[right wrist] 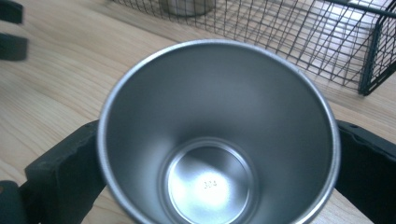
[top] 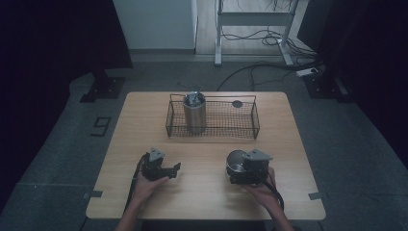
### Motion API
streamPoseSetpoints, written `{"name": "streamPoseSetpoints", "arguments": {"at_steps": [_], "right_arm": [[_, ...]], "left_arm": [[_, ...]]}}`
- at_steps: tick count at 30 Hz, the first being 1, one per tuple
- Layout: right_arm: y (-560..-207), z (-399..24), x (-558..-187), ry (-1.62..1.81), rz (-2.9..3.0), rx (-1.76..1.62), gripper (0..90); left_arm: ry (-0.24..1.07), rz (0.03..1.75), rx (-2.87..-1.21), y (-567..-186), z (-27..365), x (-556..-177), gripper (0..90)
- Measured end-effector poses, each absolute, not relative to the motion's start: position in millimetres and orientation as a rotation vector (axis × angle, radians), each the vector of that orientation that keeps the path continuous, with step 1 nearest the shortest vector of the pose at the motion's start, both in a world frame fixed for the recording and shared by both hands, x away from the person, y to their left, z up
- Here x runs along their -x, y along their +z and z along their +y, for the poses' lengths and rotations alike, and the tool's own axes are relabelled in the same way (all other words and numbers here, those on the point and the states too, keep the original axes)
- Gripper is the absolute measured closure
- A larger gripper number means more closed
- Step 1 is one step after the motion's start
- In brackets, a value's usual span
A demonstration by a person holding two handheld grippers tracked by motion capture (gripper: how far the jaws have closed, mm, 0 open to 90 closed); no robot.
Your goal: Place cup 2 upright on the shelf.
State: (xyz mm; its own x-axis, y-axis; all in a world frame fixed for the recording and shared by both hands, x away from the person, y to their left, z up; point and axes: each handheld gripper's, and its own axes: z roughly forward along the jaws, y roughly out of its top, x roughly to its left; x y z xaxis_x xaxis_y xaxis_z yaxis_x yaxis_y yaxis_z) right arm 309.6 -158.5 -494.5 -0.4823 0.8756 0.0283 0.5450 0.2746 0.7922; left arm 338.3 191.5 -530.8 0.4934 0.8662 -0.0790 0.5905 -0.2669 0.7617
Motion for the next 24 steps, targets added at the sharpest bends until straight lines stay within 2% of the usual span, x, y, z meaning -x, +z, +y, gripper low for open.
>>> {"name": "streamPoseSetpoints", "arguments": {"at_steps": [7,11,24], "right_arm": [[-498.2,-160.2,-312.7,1.082,2.151,-1.291,0.0],[-501.6,-160.0,-313.6,1.087,2.192,-1.26,6.6],[-502.6,-161.2,-315.8,1.079,2.19,-1.245,7.5]], "left_arm": [[0.461,1.199,-1.98,-531.2,191.6,-338.3,10.4],[0.462,1.197,-1.977,-530.6,191.9,-337.8,10.5],[0.464,1.189,-1.972,-529.5,192.6,-337.0,10.5]]}}
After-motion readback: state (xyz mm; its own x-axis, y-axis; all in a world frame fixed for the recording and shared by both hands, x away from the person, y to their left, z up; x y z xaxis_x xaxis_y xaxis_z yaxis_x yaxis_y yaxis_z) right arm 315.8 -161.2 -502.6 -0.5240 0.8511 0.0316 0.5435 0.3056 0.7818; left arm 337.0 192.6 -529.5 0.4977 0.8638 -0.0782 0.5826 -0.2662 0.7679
